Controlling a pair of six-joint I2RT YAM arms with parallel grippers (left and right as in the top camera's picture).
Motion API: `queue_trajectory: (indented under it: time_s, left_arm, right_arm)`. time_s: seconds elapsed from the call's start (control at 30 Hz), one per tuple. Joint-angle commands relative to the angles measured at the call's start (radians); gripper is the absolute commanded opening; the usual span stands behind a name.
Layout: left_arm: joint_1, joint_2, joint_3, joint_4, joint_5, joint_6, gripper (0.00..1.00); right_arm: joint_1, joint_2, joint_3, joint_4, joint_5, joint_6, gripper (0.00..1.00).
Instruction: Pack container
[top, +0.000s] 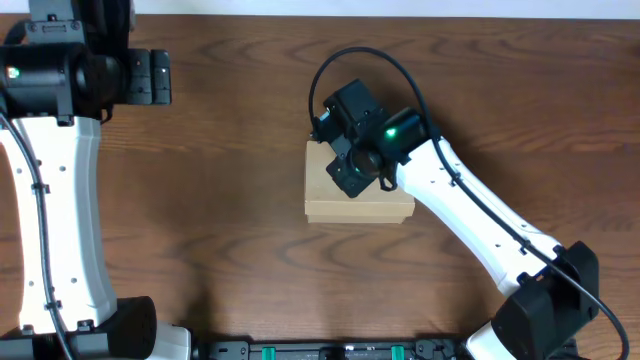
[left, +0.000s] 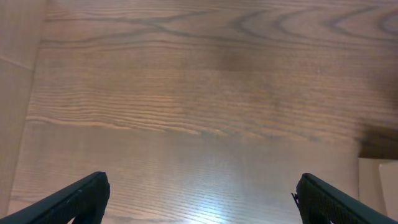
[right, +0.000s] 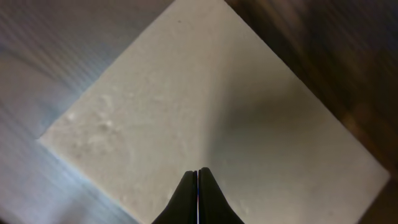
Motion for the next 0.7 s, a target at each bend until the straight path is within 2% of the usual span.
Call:
queue_trajectory:
  time_s: [0.0, 0.37, 0.67]
  left_arm:
    - [-0.003, -0.016, -0.024, -0.005, 0.035, 0.021, 0.95]
    - [-0.003, -0.019, -0.026, 0.003, 0.043, 0.021, 0.95]
    - [-0.003, -0.019, -0.026, 0.000, 0.051, 0.017, 0.95]
  right_arm:
    - [-0.015, 0.006, -0.033, 0.018, 0.028, 0.071, 0.01]
    - [-0.052, 0.006, -0.108, 0.035, 0.028, 0.097, 0.01]
    - [-0.072, 0.006, -0.229, 0.134, 0.023, 0.134, 0.02]
